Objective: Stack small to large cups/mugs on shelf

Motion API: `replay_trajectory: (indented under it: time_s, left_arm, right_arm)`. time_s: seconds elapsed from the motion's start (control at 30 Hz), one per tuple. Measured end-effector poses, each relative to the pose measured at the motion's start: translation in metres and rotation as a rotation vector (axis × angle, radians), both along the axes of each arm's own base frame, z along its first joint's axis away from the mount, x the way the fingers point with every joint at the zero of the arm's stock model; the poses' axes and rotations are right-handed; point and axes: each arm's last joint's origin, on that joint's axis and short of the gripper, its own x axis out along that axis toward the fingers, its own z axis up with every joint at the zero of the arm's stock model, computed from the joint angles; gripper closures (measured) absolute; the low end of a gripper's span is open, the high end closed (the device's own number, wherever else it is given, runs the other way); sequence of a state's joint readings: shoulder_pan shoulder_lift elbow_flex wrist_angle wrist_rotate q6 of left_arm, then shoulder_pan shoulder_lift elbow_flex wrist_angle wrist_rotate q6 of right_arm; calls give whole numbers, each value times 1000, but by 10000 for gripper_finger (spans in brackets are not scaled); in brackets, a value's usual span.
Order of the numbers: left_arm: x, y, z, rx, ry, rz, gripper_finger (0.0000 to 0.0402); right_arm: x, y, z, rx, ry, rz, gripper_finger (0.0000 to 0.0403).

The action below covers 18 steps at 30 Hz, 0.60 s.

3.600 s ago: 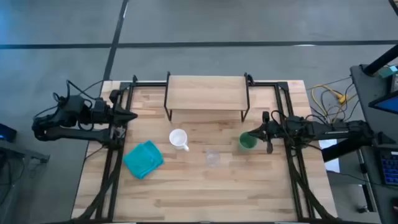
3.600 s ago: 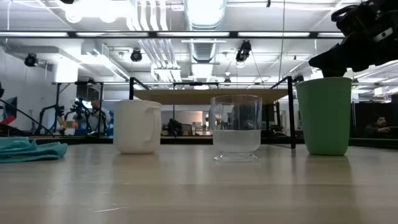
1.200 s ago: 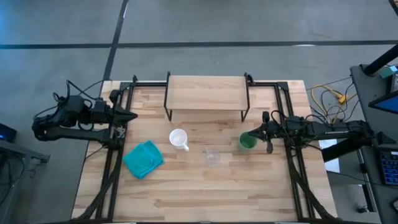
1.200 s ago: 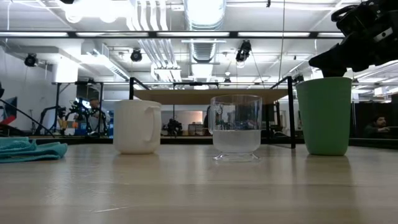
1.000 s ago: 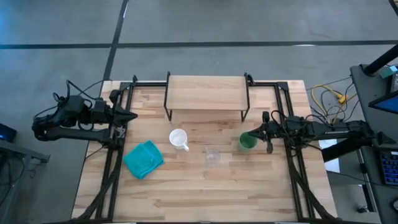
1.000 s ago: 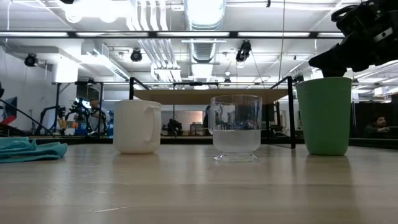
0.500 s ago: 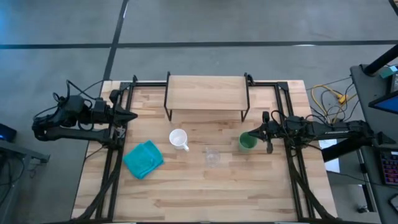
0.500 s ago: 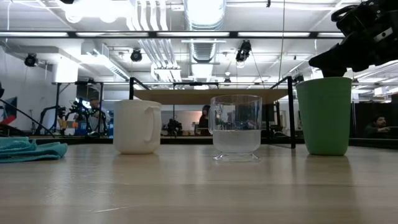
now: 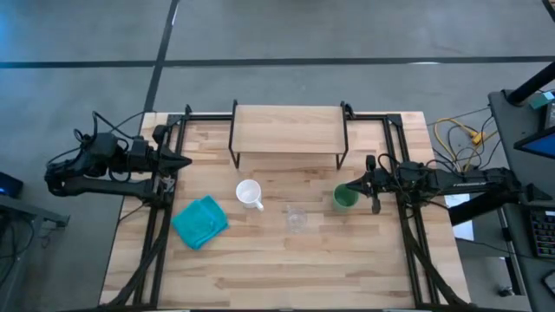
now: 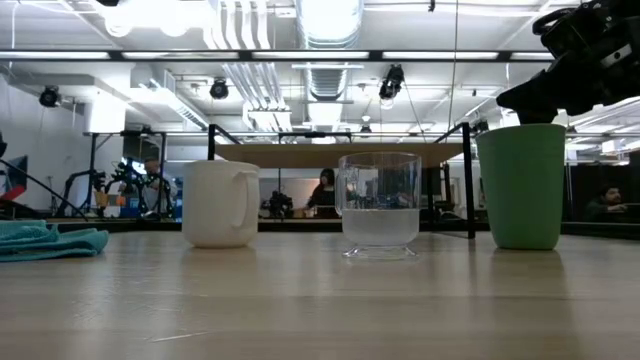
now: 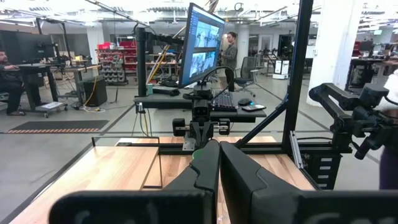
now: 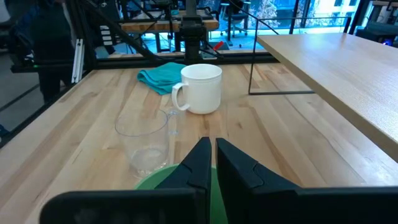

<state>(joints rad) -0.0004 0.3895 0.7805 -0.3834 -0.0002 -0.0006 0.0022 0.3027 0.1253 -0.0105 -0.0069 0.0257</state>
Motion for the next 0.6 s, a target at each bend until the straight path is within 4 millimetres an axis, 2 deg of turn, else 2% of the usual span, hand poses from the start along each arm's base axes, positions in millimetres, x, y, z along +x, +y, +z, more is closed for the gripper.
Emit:
replay_trajectory:
  time_s: [0.13,0.33,0.5,0.6]
  left_arm:
    - [0,0,0,0,0,0,402]
    - [0,0,0,0,0,0,402]
    - [0,0,0,12,1,0,402]
    - [0,0,0,94,0,1,402]
  right_arm:
    - [0,-1,0,-4,0,-21,385]
    - [-1,-8,0,-49,1,-256,385]
    - [-1,-8,0,-64,3,-264,385]
    - [-1,-8,0,-116,12,-253,385]
